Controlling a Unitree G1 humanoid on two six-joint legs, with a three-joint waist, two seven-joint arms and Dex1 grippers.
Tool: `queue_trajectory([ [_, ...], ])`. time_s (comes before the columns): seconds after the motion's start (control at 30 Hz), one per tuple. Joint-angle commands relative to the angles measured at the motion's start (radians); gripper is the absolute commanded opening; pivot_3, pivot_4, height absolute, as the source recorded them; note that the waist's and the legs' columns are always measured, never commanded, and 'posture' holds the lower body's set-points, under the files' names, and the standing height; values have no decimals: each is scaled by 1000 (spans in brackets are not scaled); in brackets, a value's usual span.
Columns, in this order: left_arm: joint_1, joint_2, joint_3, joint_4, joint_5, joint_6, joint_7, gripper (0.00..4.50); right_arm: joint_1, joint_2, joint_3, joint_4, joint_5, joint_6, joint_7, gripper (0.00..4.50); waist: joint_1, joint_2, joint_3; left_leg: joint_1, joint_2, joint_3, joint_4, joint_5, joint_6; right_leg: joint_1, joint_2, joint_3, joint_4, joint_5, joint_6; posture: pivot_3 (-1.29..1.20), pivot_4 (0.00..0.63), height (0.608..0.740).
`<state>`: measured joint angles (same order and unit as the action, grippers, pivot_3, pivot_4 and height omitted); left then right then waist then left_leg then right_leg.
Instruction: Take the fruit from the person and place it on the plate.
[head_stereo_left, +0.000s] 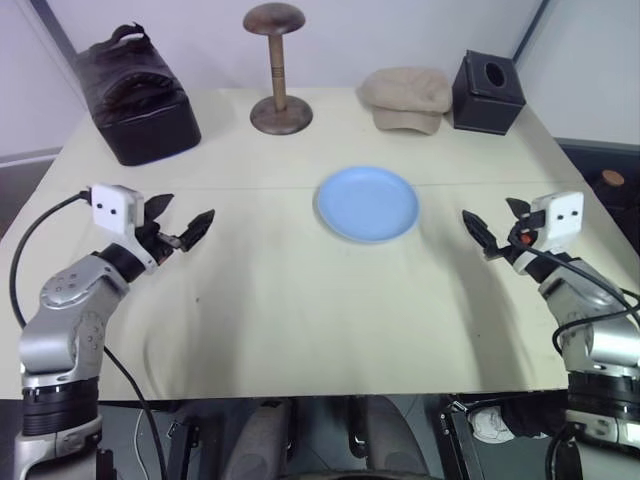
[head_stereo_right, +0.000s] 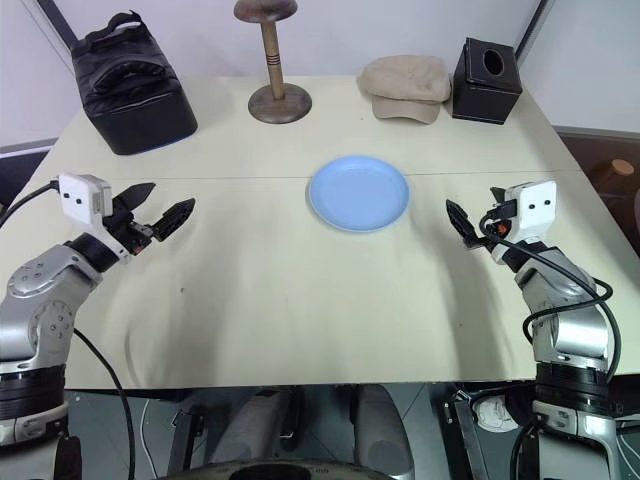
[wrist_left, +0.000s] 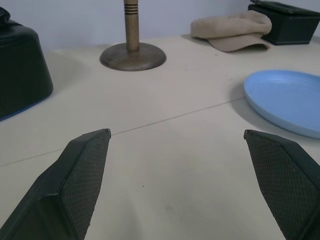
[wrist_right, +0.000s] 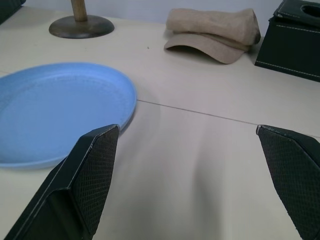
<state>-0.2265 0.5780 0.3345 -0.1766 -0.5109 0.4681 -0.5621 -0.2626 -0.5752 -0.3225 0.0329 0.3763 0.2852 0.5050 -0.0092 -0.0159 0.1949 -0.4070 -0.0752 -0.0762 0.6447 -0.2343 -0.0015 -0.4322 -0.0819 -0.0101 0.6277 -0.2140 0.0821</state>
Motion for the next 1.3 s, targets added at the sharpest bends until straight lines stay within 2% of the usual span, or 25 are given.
queue_trajectory([
  [0.03,-6,-1,28,-26,-15,-17,6,4476,-20,2,-11,-19,8,-14,2,4500,0,0,0,0,0,0,0,0,0,0,0,0,0,0,0,0,150,740],
  [1.3,-23,11,33,11,17,-49,18,4476,-42,29,12,4,-3,-30,2,4500,0,0,0,0,0,0,0,0,0,0,0,0,0,0,0,0,150,740],
])
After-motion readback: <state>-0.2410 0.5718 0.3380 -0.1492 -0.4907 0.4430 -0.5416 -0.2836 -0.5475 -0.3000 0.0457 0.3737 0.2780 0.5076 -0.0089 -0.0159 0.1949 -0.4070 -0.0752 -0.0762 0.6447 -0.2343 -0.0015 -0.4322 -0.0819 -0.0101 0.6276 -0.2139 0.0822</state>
